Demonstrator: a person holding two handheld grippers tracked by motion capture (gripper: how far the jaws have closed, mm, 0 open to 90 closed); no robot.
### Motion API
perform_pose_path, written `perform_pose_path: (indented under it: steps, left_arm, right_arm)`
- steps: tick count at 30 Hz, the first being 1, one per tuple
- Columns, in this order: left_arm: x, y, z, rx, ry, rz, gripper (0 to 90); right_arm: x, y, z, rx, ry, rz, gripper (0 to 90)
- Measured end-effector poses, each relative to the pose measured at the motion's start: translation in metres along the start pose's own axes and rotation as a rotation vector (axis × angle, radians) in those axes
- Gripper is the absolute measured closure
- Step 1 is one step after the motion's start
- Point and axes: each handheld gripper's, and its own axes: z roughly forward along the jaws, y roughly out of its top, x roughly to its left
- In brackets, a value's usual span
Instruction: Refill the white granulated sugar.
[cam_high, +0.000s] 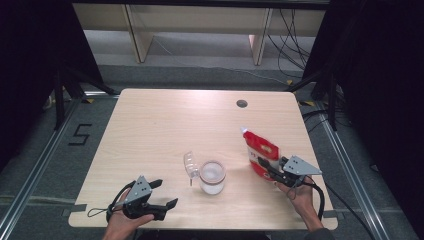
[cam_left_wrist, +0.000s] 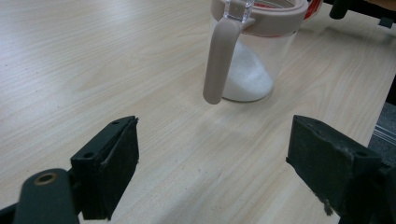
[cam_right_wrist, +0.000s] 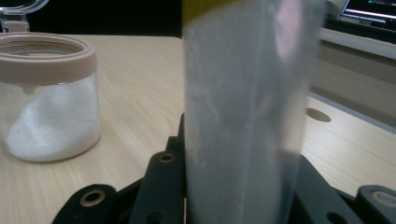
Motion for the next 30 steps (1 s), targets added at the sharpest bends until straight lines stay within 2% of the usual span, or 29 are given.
perform_pose_path:
  steps: [3,5,8,9,11,13,15,21,23,24,25,26,27,29,30]
  left_arm:
    - [0.0,0.0,0.001,0.002,-0.001,0.003,16.2]
    - [0.0,0.0,0.001,0.002,0.0,0.003,16.2]
    - [0.0,0.0,0.0,-0.001,0.002,-0.003,16.2]
    - [0.0,0.0,0.0,0.0,0.002,-0.003,16.2]
    - [0.0,0.0,0.0,0.002,0.001,0.0,16.2]
    - [0.0,0.0,0.0,0.001,0.0,0.002,16.2]
    - [0.0,0.0,0.0,0.001,0.003,-0.001,15.9]
    - [0.0,0.0,0.001,0.001,0.003,0.002,15.9]
    - [0.0,0.0,0.001,0.001,0.003,-0.001,15.9]
    - [0.0,-0.001,0.001,0.001,0.001,-0.006,15.9]
    - [0.0,-0.001,0.0,0.005,0.007,-0.006,15.9]
    - [0.0,-0.001,0.001,0.005,0.005,-0.006,15.9]
    - [0.0,-0.001,0.001,0.006,0.005,-0.005,15.9]
    - [0.0,0.0,0.001,0.002,-0.001,0.011,15.9]
    - [0.0,0.0,0.001,0.002,0.0,0.009,15.9]
  right_arm:
    - [-0.002,0.0,-0.004,0.009,-0.005,-0.013,73.0]
    - [-0.002,-0.002,-0.006,0.009,-0.02,0.017,72.9]
    - [-0.004,-0.002,-0.008,0.025,-0.02,0.002,72.7]
    - [-0.005,-0.002,-0.009,0.022,-0.037,-0.008,72.6]
    - [-0.002,-0.002,-0.01,0.024,-0.03,0.028,72.4]
    - [-0.003,-0.002,-0.01,0.027,-0.033,0.015,71.3]
    - [-0.004,-0.002,-0.01,0.024,-0.037,-0.016,69.9]
    - [-0.003,-0.002,-0.011,0.024,-0.036,0.017,67.2]
    - [-0.004,-0.001,-0.012,0.031,-0.037,0.004,64.4]
    - [-0.002,0.0,-0.013,0.035,-0.051,0.007,63.7]
    - [-0.003,0.001,-0.013,0.032,-0.039,-0.019,62.9]
    - [-0.004,0.001,-0.013,0.031,-0.03,-0.022,62.0]
    - [-0.002,0.001,-0.015,0.045,-0.039,0.008,61.0]
    - [-0.003,0.001,-0.014,0.037,-0.031,-0.003,58.7]
    - [-0.003,0.001,-0.015,0.036,-0.048,-0.008,57.6]
